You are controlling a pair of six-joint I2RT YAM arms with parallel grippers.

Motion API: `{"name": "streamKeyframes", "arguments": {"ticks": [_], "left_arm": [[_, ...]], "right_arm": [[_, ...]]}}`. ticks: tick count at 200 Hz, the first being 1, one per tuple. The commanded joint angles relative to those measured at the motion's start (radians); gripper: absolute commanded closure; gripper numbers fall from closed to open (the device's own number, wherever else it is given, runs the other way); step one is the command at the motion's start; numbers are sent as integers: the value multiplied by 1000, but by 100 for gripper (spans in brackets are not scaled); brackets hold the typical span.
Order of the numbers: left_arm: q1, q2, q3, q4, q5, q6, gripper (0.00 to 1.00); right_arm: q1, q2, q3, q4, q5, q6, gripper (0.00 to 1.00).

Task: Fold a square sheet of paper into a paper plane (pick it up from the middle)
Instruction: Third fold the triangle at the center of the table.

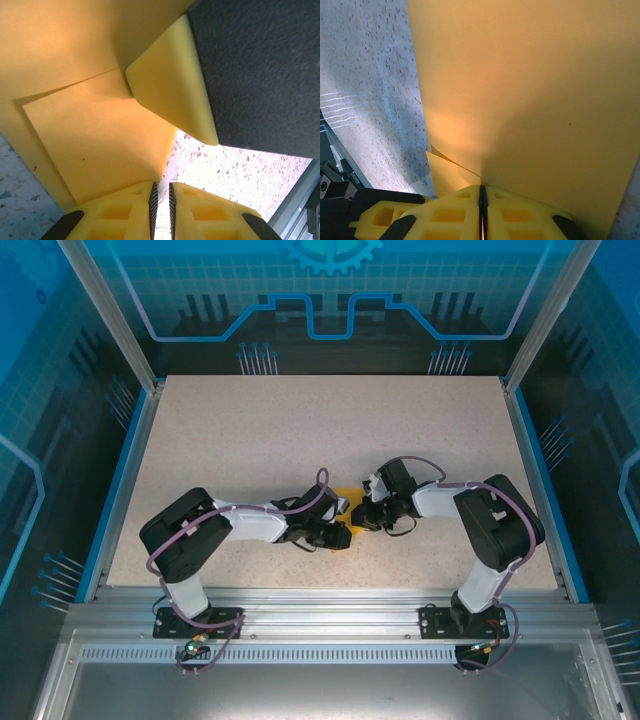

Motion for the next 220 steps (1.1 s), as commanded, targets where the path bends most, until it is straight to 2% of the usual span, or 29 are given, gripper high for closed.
{"name": "streamKeyframes", "arguments": {"ticks": [1,60,89,146,173,220], "left_arm": [[3,10,-53,-36,3,-28,81],[1,-31,-149,-10,80,-91,81],[1,-38,-186,28,153,-109,80],[1,-40,-228,-1,185,-124,80],[1,-43,-240,-65,166,-119,81],[1,-81,-301,-80,162,-141,82]], "right_arm": [[-3,55,-14,-75,88,-21,90],[-3,63,-5,-88,97,-27,90],[-4,68,-2,-99,108,-30,90],[-4,62,-2,-109,118,-35,89],[-4,64,2,-112,119,-35,89],[-3,60,2,-118,123,-37,89]]}}
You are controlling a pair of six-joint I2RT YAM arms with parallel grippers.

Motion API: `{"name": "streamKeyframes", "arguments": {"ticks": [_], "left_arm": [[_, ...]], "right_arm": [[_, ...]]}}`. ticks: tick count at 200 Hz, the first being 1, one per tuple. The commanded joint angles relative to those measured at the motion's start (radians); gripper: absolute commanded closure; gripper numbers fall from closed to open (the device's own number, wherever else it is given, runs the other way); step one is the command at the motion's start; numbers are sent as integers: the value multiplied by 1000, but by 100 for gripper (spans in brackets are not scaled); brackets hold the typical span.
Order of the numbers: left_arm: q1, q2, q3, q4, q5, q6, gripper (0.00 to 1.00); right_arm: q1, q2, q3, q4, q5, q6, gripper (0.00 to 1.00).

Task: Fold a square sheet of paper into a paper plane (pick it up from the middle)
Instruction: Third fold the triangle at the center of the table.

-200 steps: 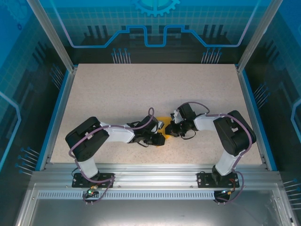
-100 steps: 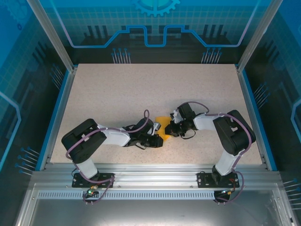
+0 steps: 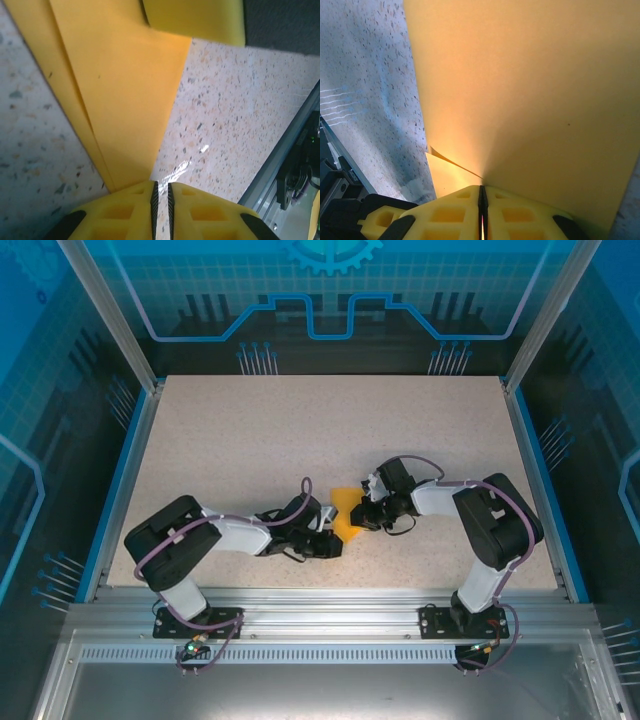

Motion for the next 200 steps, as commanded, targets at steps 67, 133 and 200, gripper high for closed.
{"name": "streamKeyframes", "arguments": {"ticks": [67,133,200], "left_arm": [[43,-293,-123,-219,28,-72,83],[90,-191,80,-170,45,-32,82],[84,21,126,-62,85,-66,82]], "right_arm": [[-4,44,-16,-87,113,-21,89],[-4,43,-6,-84,109,-15,89],[-4,14,-9,-67,81,-1,88]]}}
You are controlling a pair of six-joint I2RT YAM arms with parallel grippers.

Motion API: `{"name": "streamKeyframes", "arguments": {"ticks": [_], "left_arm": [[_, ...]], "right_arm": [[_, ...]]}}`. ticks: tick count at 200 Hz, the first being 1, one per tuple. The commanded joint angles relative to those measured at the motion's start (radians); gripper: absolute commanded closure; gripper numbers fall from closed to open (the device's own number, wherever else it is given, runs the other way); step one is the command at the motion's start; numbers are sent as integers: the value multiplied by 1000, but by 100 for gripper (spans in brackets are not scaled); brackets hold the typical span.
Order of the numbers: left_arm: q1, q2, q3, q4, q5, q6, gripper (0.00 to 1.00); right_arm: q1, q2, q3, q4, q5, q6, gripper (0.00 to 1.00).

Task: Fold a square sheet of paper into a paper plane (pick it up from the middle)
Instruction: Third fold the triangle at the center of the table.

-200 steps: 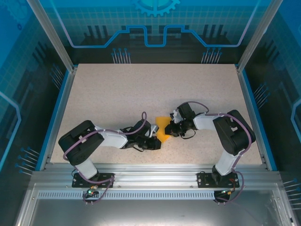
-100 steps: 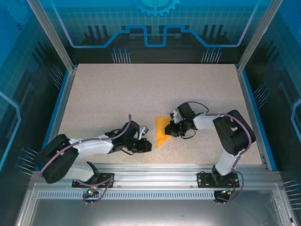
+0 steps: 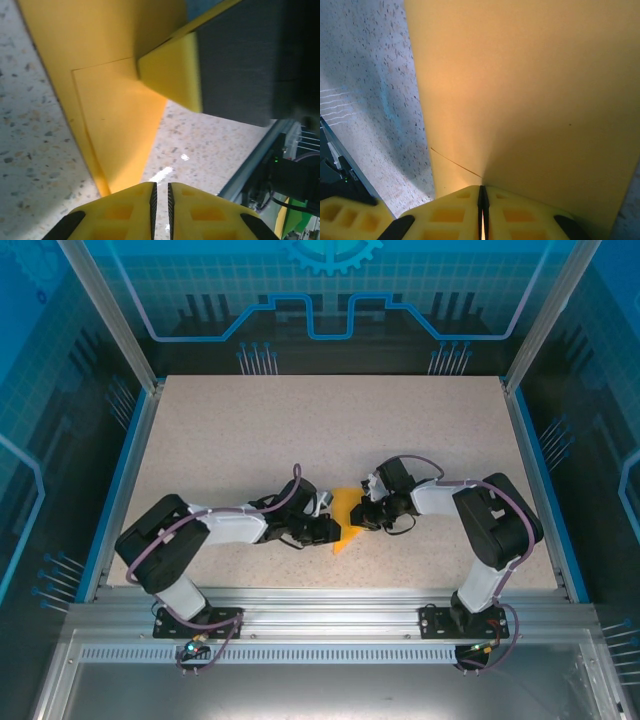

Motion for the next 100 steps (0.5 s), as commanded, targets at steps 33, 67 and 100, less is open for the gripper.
{"name": "streamKeyframes", "arguments": {"ticks": [33,67,100], "left_arm": [[-4,96,28,41,35,-24,82],[-8,112,26,-69,-23,-6,83],[-11,141,-2,-114,-43,-6,87]], "right_arm": [[-4,6,-13,-60,78,-1,87],[-4,-1,-16,-65,80,-1,87],[-4,-69,-6,-80,67,2,85]]}}
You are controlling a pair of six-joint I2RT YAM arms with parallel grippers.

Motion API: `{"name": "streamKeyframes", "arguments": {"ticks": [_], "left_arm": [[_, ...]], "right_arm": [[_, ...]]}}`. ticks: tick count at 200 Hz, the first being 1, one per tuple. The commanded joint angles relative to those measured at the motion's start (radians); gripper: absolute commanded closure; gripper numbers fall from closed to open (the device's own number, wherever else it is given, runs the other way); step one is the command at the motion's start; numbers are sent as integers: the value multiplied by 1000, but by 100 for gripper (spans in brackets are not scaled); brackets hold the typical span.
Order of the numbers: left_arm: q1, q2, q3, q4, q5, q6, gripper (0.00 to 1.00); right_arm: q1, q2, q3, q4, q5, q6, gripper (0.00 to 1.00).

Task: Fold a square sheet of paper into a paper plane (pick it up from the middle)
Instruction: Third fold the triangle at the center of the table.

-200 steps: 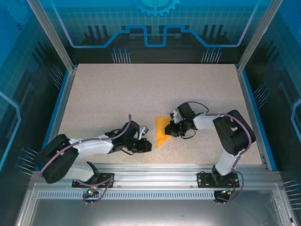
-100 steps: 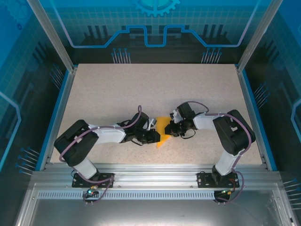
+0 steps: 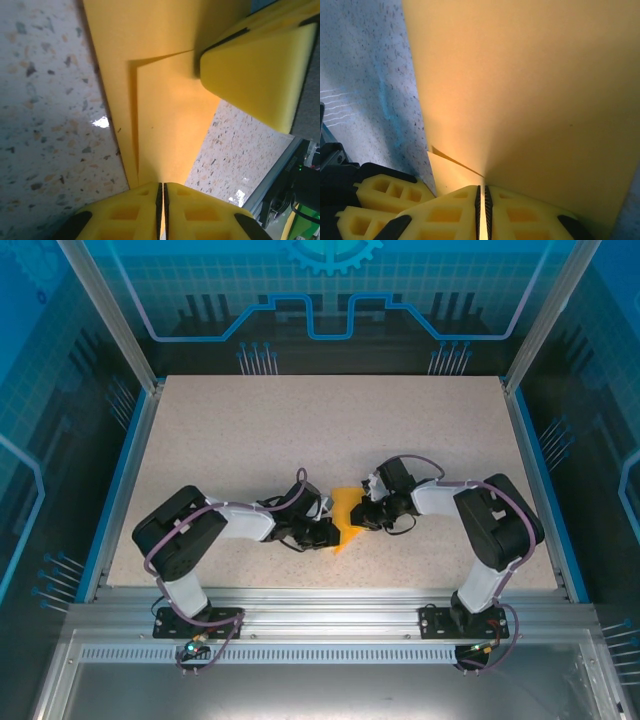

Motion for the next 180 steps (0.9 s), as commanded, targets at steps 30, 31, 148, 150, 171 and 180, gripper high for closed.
{"name": "streamKeyframes", "arguments": {"ticks": [30,31,148,150,171,180], "left_arm": [[-11,44,-64,-79,-53,-15,87],[-10,43,-64,-79,-53,-15,87],[-20,55,-38,-126,-86,-8,89],[-20,55,-38,-129,-88,-8,89],[-23,59,-34,-160,-106,8,90],[-24,61,-35,-170,-113,12,91]], "right_arm": [[16,-153,-26,-77,42,3,85],[18,-155,-27,-77,41,3,85],[175,-62,-82,2,112,87,93],[173,-59,-80,-1,114,87,93],[143,-43,-75,1,119,82,93],[129,-46,-73,-3,119,81,93]]}}
